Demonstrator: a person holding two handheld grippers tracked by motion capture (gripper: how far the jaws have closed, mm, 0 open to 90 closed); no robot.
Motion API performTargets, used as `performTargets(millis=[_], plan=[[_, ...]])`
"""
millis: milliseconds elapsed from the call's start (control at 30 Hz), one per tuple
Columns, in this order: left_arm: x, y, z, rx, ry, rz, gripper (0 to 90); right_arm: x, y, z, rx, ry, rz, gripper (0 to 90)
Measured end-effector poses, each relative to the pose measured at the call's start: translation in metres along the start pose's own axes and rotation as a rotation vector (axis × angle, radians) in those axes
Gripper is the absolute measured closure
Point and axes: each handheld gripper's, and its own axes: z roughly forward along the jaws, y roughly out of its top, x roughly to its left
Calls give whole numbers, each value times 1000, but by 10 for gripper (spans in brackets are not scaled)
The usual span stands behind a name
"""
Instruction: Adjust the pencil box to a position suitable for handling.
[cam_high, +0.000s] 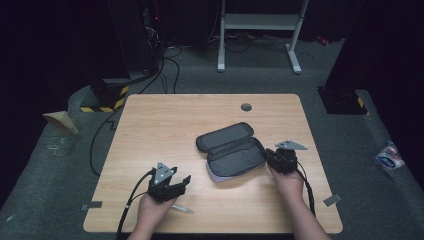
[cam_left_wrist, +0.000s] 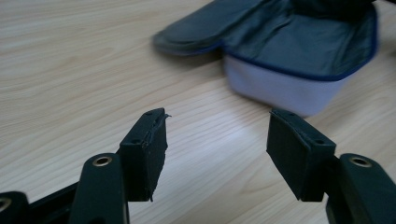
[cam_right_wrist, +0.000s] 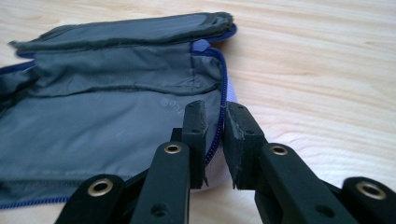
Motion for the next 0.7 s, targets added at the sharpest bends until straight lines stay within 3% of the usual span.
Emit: performTargets(millis=[100,300,333,433,467,567,600,633,667,700], plan=[[-10,2,6,9,-36,20,377,12,-8,-5,-9,24,6,767],[-11,-3,7,14,-77,2,391,31,-17,-9,-22,47,-2,756],[-11,-5,8,27,-84,10,391,40,-19,-9,-22,59,-7,751],[-9,-9,9,45,-90,19,392,46,-20,-8,-27,68,-7,750],[-8,-9,9,42,-96,5,393,49,-21,-8,-30,73,-9,749],[-9,-8,9,35,-88,28,404,57,-21,-9,-32,86,-5,741],[-9,-8,10,32,-86,27,402,60,-19,-13,-39,100,-15,685],[-9,-8,9,33,-87,21,402,60,-19,-13,-39,100,-15,685],[-9,-8,9,44,-88,15,403,59,-18,-21,-64,132,-24,622],[-9,-8,9,44,-88,15,402,59,-18,-21,-64,132,-24,622]])
